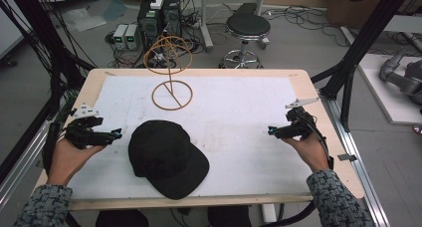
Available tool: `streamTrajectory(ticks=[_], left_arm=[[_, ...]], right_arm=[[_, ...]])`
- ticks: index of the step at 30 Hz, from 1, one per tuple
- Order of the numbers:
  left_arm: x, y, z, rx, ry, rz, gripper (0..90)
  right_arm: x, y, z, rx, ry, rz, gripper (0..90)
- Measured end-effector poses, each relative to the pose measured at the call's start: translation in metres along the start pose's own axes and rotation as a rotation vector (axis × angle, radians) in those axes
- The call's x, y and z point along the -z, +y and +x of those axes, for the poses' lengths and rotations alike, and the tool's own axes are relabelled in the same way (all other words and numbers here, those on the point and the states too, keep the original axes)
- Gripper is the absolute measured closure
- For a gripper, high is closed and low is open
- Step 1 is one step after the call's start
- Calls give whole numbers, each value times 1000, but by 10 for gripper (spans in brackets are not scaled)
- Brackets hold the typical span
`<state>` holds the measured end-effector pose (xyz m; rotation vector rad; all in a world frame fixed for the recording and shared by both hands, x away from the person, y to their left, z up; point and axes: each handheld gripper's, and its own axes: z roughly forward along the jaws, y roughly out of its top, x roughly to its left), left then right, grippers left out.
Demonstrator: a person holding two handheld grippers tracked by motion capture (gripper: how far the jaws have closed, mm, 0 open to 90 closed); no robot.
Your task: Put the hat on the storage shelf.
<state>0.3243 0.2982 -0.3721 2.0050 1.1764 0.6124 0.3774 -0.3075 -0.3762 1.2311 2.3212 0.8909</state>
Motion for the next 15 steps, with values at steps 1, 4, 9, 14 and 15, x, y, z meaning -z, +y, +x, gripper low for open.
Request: streamTrajectory(ticks=[1,4,9,14,15], left_arm=[[0,0,0,0,0,0,210],[1,0,1,-1,-1,0,210],[3,0,0,4,-8,-8,218],[7,2,-3,-7,-38,-18,224],[7,2,-3,-7,-38,-18,224]], right_arm=[[0,0,1,-2,0,1,126],[0,1,1,2,1,2,126],[1,1,2,6,1,-2,126],[3,3,3,10,1,-5,126],[3,3,3,10,1,-5,126]])
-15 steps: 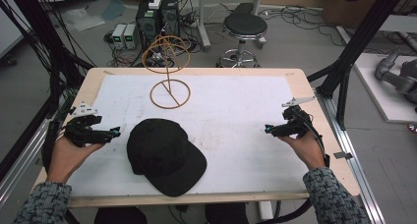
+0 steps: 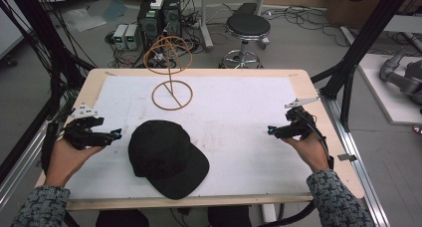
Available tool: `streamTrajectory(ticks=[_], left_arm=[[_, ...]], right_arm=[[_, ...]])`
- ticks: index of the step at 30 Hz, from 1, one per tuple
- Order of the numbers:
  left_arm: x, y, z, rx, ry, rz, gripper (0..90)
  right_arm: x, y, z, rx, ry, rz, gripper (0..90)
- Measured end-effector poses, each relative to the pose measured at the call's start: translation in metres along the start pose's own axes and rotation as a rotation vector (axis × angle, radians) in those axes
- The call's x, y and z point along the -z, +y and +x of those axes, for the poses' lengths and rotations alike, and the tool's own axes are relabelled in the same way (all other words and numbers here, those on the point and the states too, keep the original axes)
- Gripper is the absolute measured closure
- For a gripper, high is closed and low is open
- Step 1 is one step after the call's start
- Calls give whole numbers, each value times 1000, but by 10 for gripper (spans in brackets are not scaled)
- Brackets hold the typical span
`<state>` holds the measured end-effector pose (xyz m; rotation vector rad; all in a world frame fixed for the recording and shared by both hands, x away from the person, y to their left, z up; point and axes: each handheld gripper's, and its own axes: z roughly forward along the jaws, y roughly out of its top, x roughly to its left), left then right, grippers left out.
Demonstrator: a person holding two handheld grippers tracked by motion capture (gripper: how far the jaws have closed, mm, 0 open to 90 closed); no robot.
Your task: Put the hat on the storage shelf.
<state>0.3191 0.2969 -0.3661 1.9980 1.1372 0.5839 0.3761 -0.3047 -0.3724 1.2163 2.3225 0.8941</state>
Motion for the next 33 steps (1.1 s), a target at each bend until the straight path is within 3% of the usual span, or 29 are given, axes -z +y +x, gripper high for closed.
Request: streamTrajectory(ticks=[6,7,8,9,10,11,14,15,18,21,26,33], left_arm=[[5,3,-2,-8,-44,-25,224],[6,4,-4,-3,-73,-42,224],[6,4,-4,-3,-73,-42,225],[6,6,-8,-1,-107,-56,227],[6,6,-8,-1,-107,-56,227],[4,8,-13,-20,-136,-55,227],[1,11,-18,-21,-164,-59,228],[-3,15,-23,-20,-200,-69,228],[-6,17,-26,-21,-221,-69,232],[-13,21,-34,-20,-276,-69,234],[-16,24,-40,-29,-302,-75,233],[-29,26,-43,0,-352,-57,236]], right_arm=[[2,0,0,0,3,-2,126],[1,0,0,-2,3,3,126],[1,0,0,-2,3,3,126],[2,0,1,-2,6,1,126],[2,1,1,-4,4,1,126],[1,1,1,0,3,0,126],[1,2,3,4,6,0,126],[1,2,3,3,5,3,126],[1,3,4,6,8,0,126],[2,4,5,7,8,0,126],[2,3,4,10,7,2,126],[1,3,6,9,14,4,126]])
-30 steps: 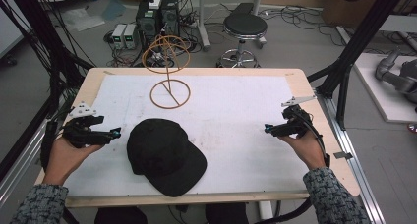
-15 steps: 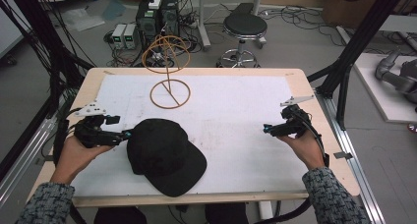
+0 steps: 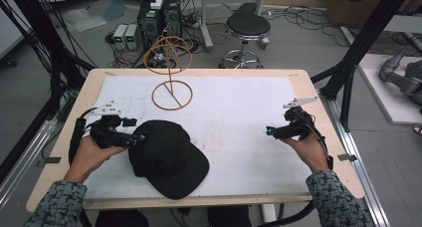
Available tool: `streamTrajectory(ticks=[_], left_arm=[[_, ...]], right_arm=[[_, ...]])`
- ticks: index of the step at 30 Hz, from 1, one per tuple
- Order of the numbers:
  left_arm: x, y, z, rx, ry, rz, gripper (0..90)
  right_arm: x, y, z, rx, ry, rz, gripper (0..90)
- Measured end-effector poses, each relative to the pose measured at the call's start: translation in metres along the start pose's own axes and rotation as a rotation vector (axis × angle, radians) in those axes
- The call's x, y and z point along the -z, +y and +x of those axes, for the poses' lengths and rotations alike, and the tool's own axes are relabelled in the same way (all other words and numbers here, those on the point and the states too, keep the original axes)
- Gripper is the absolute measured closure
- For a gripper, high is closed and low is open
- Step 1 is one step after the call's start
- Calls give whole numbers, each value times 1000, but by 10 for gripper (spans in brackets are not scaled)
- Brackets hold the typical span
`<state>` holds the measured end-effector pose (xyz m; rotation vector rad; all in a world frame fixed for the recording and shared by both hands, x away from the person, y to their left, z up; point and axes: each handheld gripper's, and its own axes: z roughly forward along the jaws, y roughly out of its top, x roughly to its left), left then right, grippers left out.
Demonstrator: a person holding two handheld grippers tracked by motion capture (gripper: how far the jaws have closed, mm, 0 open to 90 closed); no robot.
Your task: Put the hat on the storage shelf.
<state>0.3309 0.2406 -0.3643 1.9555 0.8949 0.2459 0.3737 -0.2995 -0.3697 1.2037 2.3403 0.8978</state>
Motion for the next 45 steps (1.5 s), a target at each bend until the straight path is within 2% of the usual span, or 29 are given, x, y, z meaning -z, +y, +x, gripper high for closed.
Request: streamTrajectory(ticks=[3,9,13,21,25,29,34,40,45], left_arm=[[-4,-3,3,24,-17,10,241],[-8,-5,6,33,-30,30,274],[-11,-6,9,38,-40,44,329],[-13,-8,11,42,-75,77,576],[-15,-9,9,31,-61,102,749],[-14,-8,10,43,-63,95,847],[-12,-7,11,71,-79,77,878],[-7,-1,11,70,-103,64,882],[-3,12,7,45,-108,64,883]], right_arm=[[0,0,0,1,0,-3,126],[-1,0,0,0,4,-3,126],[-1,-1,0,-1,7,0,126],[0,-1,-1,-1,7,-4,126],[0,-1,-1,-5,5,-2,126],[1,-2,-1,-7,5,-4,126],[3,-1,-3,-10,2,-6,126],[6,-1,-4,-9,-1,-8,126],[9,2,-4,-12,-1,-10,126]])
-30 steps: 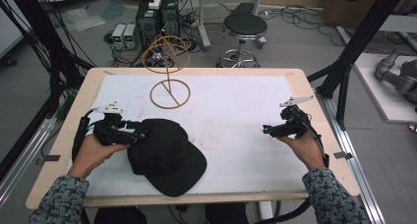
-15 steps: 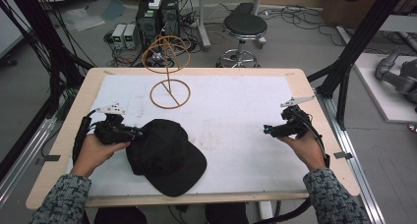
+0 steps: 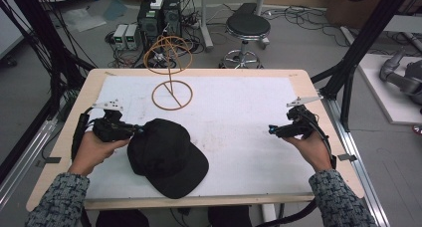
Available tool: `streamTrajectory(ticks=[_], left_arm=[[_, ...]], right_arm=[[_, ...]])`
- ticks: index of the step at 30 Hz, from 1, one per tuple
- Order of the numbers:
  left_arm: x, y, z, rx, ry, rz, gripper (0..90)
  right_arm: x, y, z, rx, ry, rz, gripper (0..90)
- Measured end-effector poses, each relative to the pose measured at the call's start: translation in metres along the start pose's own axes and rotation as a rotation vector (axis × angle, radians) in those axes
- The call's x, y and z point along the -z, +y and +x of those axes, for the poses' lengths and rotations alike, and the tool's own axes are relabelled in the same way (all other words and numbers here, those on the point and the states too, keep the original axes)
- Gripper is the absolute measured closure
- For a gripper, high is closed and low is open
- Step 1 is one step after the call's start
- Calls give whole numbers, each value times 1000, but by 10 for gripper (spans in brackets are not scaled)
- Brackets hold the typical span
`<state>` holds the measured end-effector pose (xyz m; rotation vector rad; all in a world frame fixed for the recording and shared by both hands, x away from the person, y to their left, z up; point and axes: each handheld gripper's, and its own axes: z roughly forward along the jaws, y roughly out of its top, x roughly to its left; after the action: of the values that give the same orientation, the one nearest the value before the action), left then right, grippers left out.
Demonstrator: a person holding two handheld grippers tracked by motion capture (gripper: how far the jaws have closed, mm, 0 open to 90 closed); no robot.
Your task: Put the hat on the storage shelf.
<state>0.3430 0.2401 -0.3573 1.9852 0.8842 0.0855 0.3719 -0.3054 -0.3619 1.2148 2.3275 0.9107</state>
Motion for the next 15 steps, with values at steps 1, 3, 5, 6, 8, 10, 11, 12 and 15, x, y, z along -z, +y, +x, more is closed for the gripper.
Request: streamTrajectory(ticks=[1,3,5,6,8,10,11,12,15], left_arm=[[1,3,-1,-12,4,1,883],[3,10,-3,-23,3,-8,883],[6,18,-5,-36,1,-16,883],[8,22,-6,-42,2,-17,883],[11,30,-7,-55,2,-22,883],[13,37,-8,-65,0,-30,883],[14,41,-9,-71,-1,-33,883],[15,45,-9,-78,-2,-33,883],[16,56,-10,-92,-5,-29,883]], right_arm=[[1,1,0,3,-1,-3,126],[2,2,0,0,0,-6,126],[3,3,0,3,0,-9,126],[4,3,0,1,-2,-10,126],[5,3,-1,-2,-4,-9,126],[7,4,-3,-7,-6,-13,126],[8,4,-3,-10,-6,-14,126],[9,5,-4,-10,-4,-18,126],[10,5,-5,-18,-4,-26,126]])
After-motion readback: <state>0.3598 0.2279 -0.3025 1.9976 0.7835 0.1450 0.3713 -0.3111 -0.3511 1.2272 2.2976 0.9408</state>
